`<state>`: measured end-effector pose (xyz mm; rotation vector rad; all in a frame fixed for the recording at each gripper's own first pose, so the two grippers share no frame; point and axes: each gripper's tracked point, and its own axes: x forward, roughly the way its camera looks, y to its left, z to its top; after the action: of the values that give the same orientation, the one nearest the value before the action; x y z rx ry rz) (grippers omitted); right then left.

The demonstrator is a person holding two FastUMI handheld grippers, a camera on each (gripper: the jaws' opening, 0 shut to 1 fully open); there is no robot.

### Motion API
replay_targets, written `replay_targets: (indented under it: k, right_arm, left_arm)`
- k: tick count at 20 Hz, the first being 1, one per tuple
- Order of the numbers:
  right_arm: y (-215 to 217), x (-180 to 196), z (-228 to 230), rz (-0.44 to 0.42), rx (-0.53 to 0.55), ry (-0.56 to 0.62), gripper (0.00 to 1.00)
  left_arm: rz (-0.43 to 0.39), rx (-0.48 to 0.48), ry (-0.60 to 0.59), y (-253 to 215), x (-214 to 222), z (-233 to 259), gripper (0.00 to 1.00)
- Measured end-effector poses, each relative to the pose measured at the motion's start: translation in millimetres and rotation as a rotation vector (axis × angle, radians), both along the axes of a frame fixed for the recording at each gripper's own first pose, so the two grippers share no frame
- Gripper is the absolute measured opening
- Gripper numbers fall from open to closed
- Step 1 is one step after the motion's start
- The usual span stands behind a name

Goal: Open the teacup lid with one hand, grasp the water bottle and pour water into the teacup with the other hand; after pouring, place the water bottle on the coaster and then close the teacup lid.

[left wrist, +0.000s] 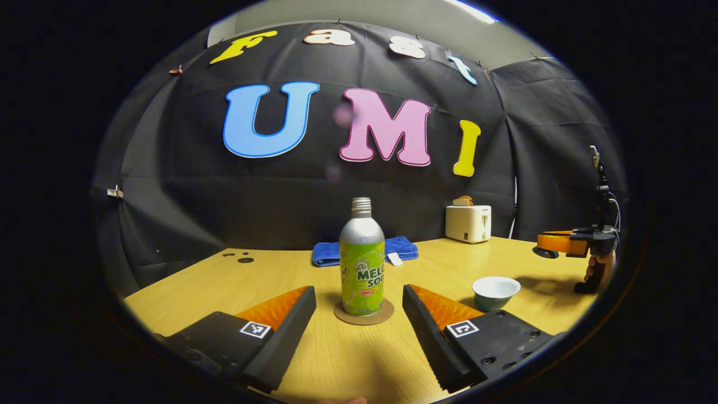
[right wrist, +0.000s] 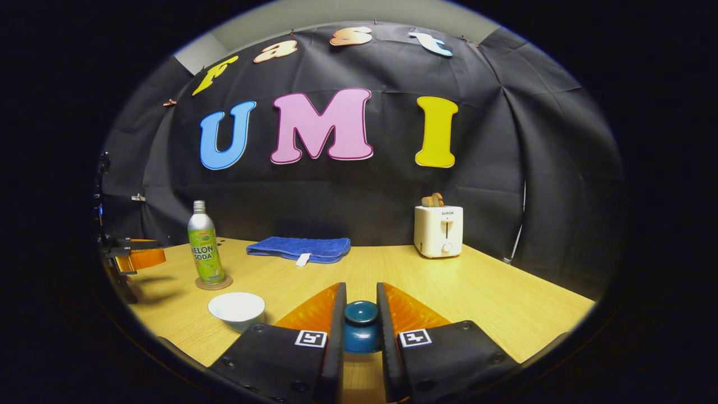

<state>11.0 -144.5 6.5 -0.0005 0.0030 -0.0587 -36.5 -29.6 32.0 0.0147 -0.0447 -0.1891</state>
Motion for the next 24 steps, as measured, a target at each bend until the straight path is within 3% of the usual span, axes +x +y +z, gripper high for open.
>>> replay_targets:
  k: [1, 6, 9, 15, 18, 24]
  right_arm:
    - [6, -4, -1, 0.007, -0.001, -0.002, 0.32]
    - [51, -6, -2, 0.098, 0.028, 0.013, 0.32]
    - [95, 6, -15, 0.183, 0.088, 0.084, 0.32]
    - [148, 32, -20, 0.266, 0.028, 0.13, 0.32]
    - [162, 37, -27, 0.288, 0.001, 0.158, 0.32]
    - [161, 46, -36, 0.25, -0.025, 0.208, 0.33]
  left_arm:
    - [-0.003, 0.002, 0.005, -1, 0, -3, 0.98]
    - [0.03, -0.007, 0.022, 5, 4, -5, 0.98]
    - [0.03, -0.006, 0.02, 5, 3, -5, 0.98]
    - [0.03, -0.006, 0.02, 5, 3, -5, 0.98]
    - [0.032, -0.007, 0.018, 5, 3, -4, 0.98]
    - [0.037, -0.007, 0.019, 6, 2, -5, 0.98]
